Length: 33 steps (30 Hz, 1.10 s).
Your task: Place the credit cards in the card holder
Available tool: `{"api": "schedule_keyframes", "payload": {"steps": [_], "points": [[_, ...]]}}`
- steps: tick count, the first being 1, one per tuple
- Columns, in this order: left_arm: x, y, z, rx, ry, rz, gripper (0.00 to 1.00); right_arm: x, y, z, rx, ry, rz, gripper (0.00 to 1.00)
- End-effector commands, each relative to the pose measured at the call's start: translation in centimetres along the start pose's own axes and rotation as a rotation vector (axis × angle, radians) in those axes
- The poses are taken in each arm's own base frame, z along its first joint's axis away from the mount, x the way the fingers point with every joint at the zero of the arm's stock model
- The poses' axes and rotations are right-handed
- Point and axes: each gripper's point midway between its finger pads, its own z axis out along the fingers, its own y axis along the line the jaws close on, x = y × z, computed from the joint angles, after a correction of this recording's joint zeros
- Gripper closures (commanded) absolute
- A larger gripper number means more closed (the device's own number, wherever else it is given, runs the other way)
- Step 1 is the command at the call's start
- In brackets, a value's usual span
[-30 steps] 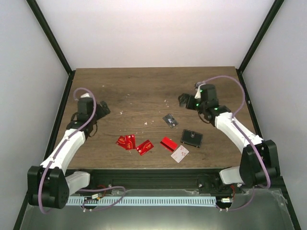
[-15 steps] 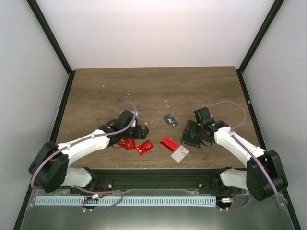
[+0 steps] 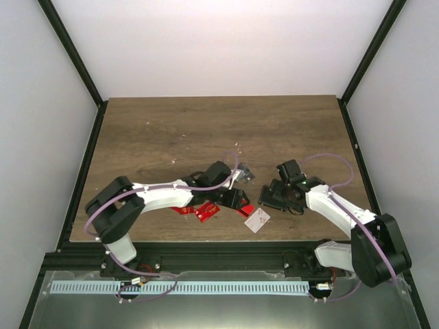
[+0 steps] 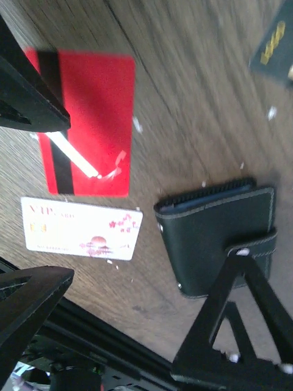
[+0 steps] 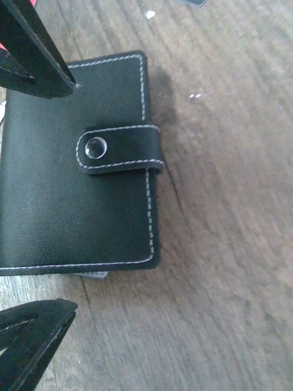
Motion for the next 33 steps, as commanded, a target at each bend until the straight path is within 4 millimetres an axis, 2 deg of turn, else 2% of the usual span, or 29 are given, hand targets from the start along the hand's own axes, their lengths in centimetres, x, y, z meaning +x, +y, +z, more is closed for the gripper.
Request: {"api": "schedule_keyframes", "payload": {"steps": [1, 5, 11, 16, 18, 20, 23, 26, 33], "points": [[0.2, -3.5, 2.3, 0.122, 0.048, 0.067, 0.39, 1.4, 0.4, 0.6, -0.038, 0.051, 0.033, 0.09], [0.0, -3.8, 3.4, 0.12, 0.056, 0.078, 0.4, 3.4, 1.1, 0.9, -0.122, 0.123, 0.059, 0.13], [-0.8, -2.5, 3.2, 0.039, 0.021, 0.101, 0.41, 5.4, 6.0, -0.5, -0.43, 0.232, 0.073, 0.22], [-2.4, -0.5, 1.5, -0.076, -0.07, 0.088, 0.43, 4.8, 11.4, -3.3, -0.706, 0.264, -0.013, 0.21], [-3.0, 0.6, 0.7, -0.119, -0.102, 0.077, 0.43, 4.2, 12.7, -4.2, -0.751, 0.261, -0.074, 0.21], [-3.3, 1.3, 0.2, -0.15, -0.113, 0.076, 0.43, 3.3, 12.6, -4.3, -0.693, 0.228, -0.118, 0.21], [-3.5, 1.6, -0.1, -0.172, -0.114, 0.089, 0.43, 0.9, 9.7, -3.2, -0.458, 0.111, -0.133, 0.2], [-3.8, 1.5, 0.1, -0.168, -0.114, 0.091, 0.43, -0.5, 7.2, -2.6, -0.301, 0.042, -0.152, 0.2], [-5.6, 1.6, 0.7, -0.174, -0.145, 0.042, 0.47, -2.0, 5.6, -1.0, -0.242, -0.024, -0.164, 0.2]]}}
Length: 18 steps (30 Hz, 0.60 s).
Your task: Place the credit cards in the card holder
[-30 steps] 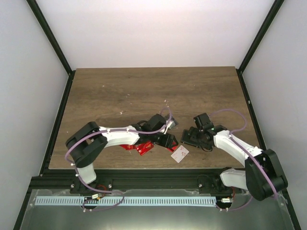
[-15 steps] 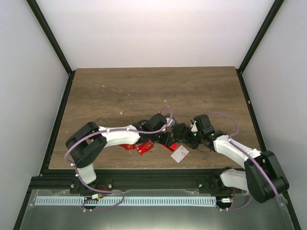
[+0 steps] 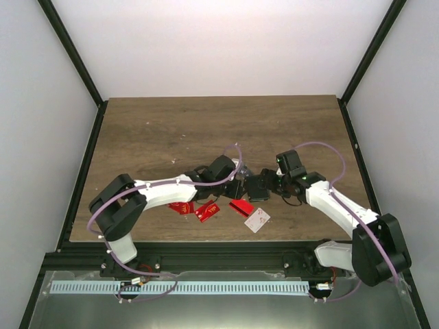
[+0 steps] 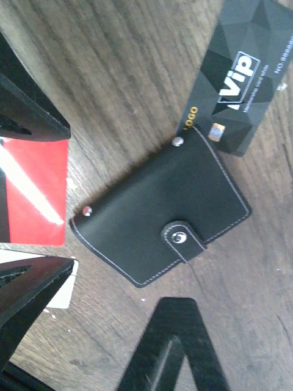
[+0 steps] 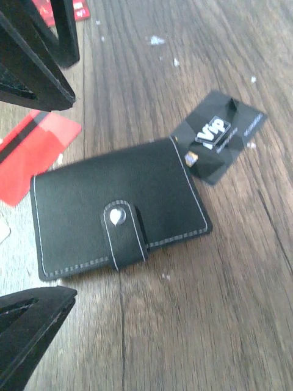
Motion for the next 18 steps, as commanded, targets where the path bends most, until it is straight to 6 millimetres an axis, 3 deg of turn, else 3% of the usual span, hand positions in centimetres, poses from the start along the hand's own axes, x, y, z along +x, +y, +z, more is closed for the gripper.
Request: {"api": "schedule_keyframes", "payload": {"steps": [1, 5, 11, 18], "points": [[-1.8, 0.1, 0.4, -0.011, -0.032, -0.034, 0.48, -0.4, -2.4, 0.9, 0.093, -0.022, -0.05, 0.2], [-2.2, 0.6, 0.4, -0.019, -0.045, -0.046, 0.48, 0.9, -2.5, 2.6, 0.065, 0.045, -0.076, 0.24], [-2.5, 0.7, 0.3, -0.016, -0.056, -0.045, 0.48, 2.7, -2.1, 4.3, 0.008, 0.141, -0.069, 0.45], [-2.6, 0.8, 0.2, -0.015, -0.064, -0.043, 0.48, 3.6, -2.4, 4.6, -0.005, 0.167, -0.073, 0.67]]}}
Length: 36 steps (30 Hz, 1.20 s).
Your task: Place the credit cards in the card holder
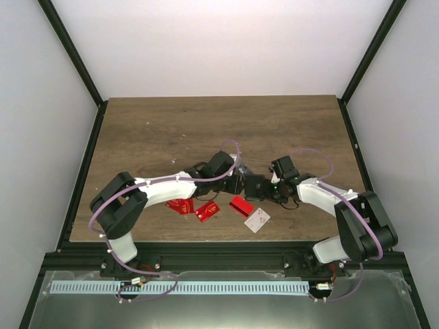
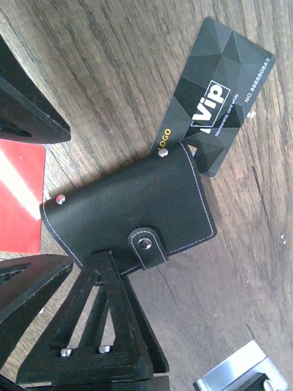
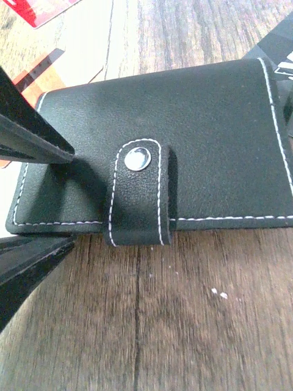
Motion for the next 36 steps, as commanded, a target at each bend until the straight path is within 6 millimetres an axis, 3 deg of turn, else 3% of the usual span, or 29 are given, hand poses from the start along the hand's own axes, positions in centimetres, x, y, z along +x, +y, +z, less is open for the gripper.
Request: {"api": "schedule_keyframes", "payload": {"steps": [1, 12, 17, 30, 36], "points": [[-0.8, -0.1, 0.0, 0.004, -0.03, 0.001, 0.48, 0.1, 0.3, 0.2, -0.034, 0.001, -0.015, 0.7], [-0.8, 0.1, -0.5, 0.047, -0.042, -0.005, 0.48, 0.8, 0.8, 0.7, -0.086, 0.023, -0.01, 0.99], [-0.6, 0.4, -0.9, 0.076, -0.042, -0.009, 0.49, 0.7, 2.1, 0.3, -0.155, 0.017, -0.016, 0.99], [-0.6, 1.6, -2.3, 0.248, -0.032, -0.067, 0.45, -0.4, 7.0, -3.3, -0.418, -0.052, -0.044, 0.99], [-0.6, 2.2, -2.5, 0.295, -0.037, -0.105, 0.4, -0.8, 7.5, -3.9, -0.438, -0.068, -0.053, 0.99]]}}
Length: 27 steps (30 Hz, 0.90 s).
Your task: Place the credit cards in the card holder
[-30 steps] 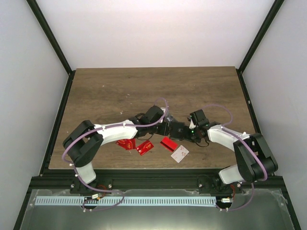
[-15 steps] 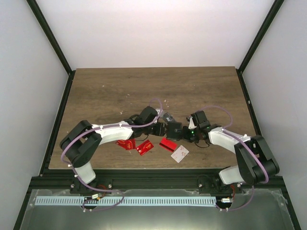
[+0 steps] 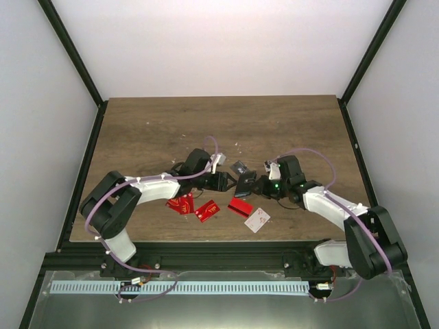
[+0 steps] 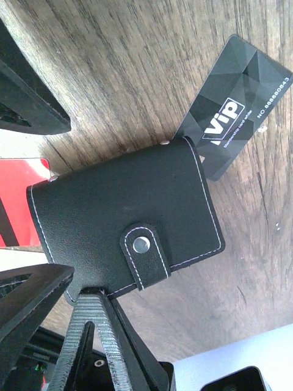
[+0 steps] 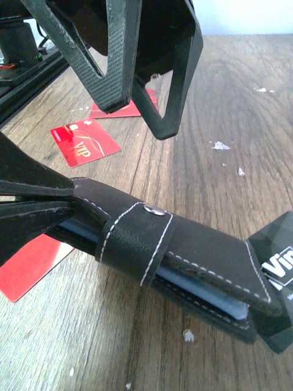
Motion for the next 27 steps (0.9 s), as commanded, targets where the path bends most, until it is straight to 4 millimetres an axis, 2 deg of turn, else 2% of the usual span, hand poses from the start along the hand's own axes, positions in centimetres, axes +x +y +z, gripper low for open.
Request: {"api": "schedule_keyframes", "payload": {"steps": [1, 3, 6, 10, 16, 19, 22, 27], "points": [[-0.7, -0.8, -0.6, 0.076, -0.025, -0.004, 0.4, -0.7, 0.6, -0.5, -0.009, -0.014, -0.01, 0.99], [-0.6, -0.6, -0.4, 0.073, -0.024, -0.001, 0.39, -0.5, -1.4, -0.3, 0.099, 0.005, 0.008, 0.93], [-0.4, -0.4, 0.1, 0.079, -0.012, 0.003, 0.39, 0.0, -3.3, 0.0, 0.196, 0.039, 0.031, 0.7], [-0.1, -0.1, 1.0, 0.086, 0.015, -0.002, 0.39, 0.4, -4.1, 0.2, 0.229, 0.054, 0.053, 0.49], [0.0, 0.1, 1.8, 0.086, 0.04, -0.005, 0.4, -0.5, -5.8, 0.0, 0.331, 0.02, 0.048, 0.31], [0.1, 0.0, 2.3, 0.088, 0.052, -0.004, 0.4, -0.9, -5.8, 0.6, 0.326, 0.026, 0.032, 0.29], [0.0, -0.1, 2.7, 0.091, 0.06, -0.002, 0.4, -1.3, -5.6, 1.5, 0.301, 0.039, 0.021, 0.32], [0.1, 0.2, 3.2, 0.077, 0.072, 0.0, 0.4, -2.1, -6.1, 2.4, 0.332, 0.054, 0.003, 0.5]]}}
